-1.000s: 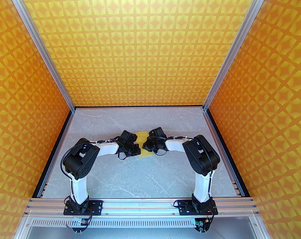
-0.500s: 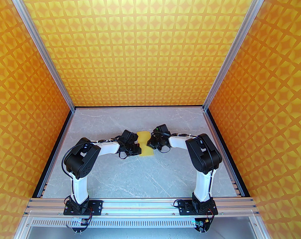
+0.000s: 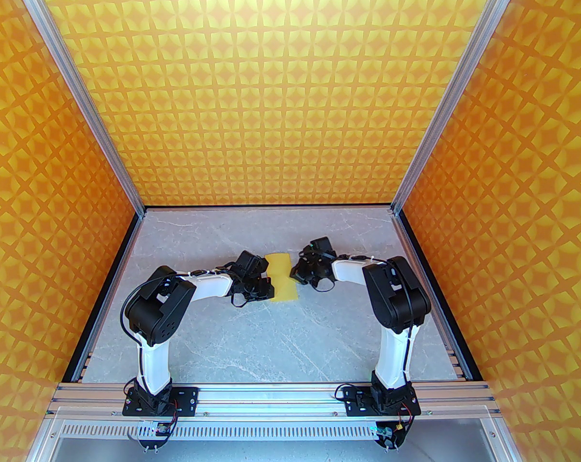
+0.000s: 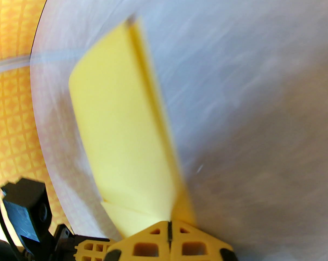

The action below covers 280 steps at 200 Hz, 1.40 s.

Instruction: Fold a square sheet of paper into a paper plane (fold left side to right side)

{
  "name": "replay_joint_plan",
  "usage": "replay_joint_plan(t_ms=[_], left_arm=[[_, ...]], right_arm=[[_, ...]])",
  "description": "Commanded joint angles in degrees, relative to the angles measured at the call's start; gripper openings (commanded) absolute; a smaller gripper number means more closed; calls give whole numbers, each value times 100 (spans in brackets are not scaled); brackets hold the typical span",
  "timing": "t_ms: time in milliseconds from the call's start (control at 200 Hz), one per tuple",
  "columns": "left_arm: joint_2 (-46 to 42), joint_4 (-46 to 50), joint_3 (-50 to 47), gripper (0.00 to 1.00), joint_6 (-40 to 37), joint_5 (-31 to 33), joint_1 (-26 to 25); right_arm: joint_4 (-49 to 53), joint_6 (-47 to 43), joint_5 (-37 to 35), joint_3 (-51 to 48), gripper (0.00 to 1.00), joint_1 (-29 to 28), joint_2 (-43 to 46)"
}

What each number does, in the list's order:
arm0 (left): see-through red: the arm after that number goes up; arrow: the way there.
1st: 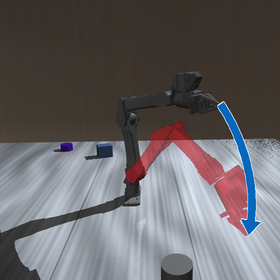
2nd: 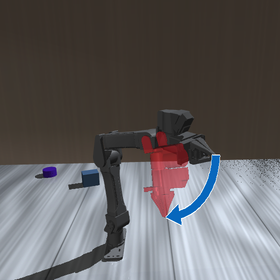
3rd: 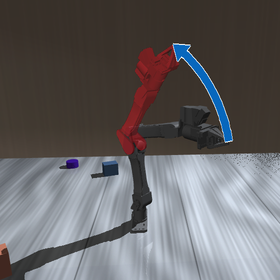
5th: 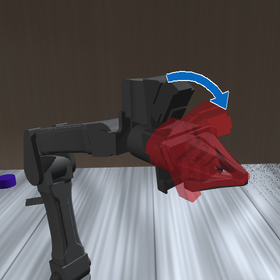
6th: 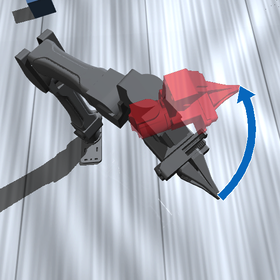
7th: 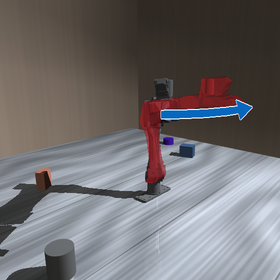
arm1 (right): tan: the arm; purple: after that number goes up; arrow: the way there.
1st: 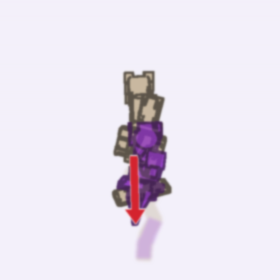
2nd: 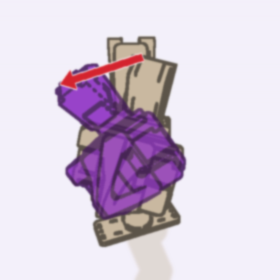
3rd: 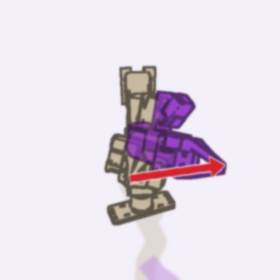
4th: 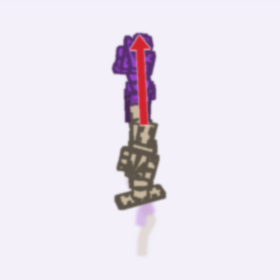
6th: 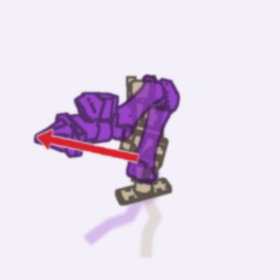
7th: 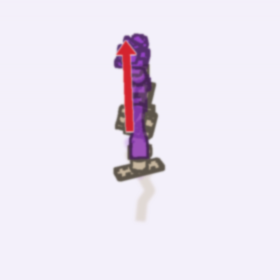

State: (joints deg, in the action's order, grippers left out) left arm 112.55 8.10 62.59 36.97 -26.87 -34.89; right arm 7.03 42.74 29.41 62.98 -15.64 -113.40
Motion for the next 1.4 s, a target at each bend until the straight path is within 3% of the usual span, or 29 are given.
replay_joint_plan(t_ms=[0,175,350,550,885,1120,1395], left_arm=[[484,1256,-317,0,-139,429,-131],[469,1290,-271,0,-139,429,-131],[461,1339,-164,0,-138,429,-127],[413,1405,-31,0,-153,428,-131],[388,1466,103,0,-129,411,-132],[283,1563,330,0,-127,368,-127],[-37,928,825,0,255,-327,-127]], right_arm=[[25,-65,-595,55,0,297,-274],[145,-130,-568,182,0,391,-276],[-21,-48,-481,-87,0,367,257],[-182,0,-276,-336,0,-45,772],[-501,283,47,-120,0,-624,198],[34,-59,-337,-85,0,-625,-95],[211,-196,-514,-137,0,-625,-88]])
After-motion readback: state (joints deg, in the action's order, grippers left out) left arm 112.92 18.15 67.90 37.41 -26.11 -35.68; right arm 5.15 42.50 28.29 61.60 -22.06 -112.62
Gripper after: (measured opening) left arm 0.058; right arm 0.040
